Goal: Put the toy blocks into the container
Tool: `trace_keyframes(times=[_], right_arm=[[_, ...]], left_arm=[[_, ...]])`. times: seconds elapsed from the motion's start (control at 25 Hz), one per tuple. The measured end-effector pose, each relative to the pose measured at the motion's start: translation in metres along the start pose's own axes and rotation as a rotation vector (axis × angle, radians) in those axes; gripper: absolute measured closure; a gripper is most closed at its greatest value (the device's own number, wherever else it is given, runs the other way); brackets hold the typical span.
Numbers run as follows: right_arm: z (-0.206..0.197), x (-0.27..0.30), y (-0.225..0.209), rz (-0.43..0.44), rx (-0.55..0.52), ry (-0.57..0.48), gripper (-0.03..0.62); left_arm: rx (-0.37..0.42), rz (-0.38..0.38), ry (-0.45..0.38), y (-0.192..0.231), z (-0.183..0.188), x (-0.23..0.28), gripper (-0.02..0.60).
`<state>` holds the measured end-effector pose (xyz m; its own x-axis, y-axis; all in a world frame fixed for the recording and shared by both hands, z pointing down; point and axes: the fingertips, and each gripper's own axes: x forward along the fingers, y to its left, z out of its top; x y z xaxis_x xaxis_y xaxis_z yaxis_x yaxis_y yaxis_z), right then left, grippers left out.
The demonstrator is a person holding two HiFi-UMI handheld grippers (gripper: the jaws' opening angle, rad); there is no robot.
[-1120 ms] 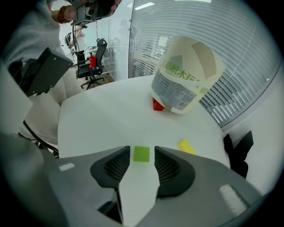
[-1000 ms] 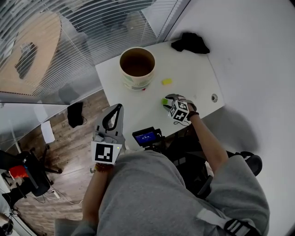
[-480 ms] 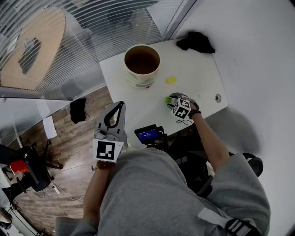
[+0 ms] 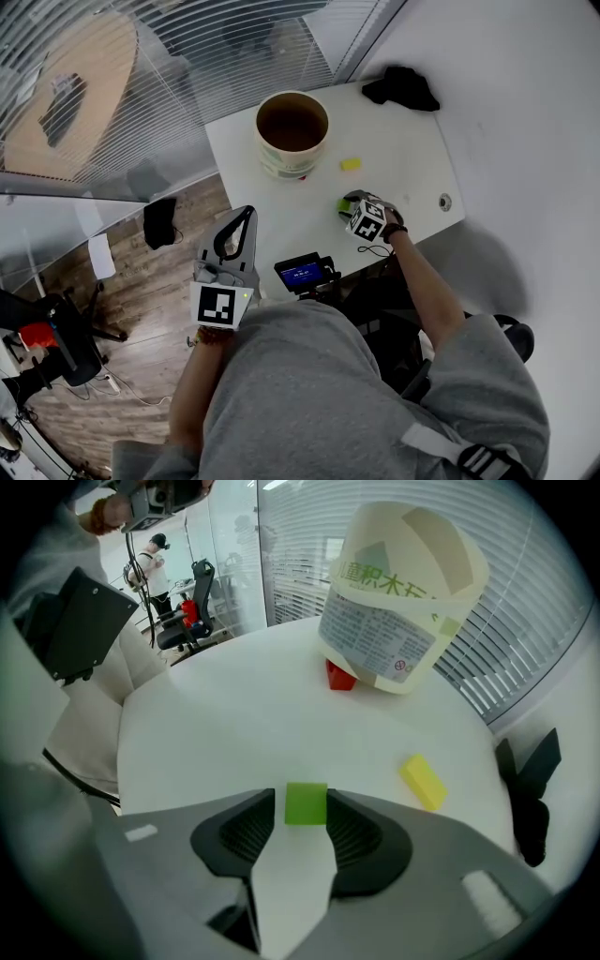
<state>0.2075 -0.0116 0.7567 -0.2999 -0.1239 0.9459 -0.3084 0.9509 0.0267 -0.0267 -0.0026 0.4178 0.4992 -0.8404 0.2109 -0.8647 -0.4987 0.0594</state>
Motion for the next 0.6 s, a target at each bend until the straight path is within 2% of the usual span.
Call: trace_keyframes(times=[0.2,0.6], right_arm=[[0.0004,0.0,0.0017,-0.019,0.006,-0.006,0.448],[0.0031,-0.0058,0.0015,-0.033,0.021,-0.02,0.45]], left_arm=[[0.015,-0.006,0.007,-0.0035,-0.0027,-0.0017,0.584],[0.007,-0.027,0.002,-0.0078,-0.0003,0.0056,0.584]])
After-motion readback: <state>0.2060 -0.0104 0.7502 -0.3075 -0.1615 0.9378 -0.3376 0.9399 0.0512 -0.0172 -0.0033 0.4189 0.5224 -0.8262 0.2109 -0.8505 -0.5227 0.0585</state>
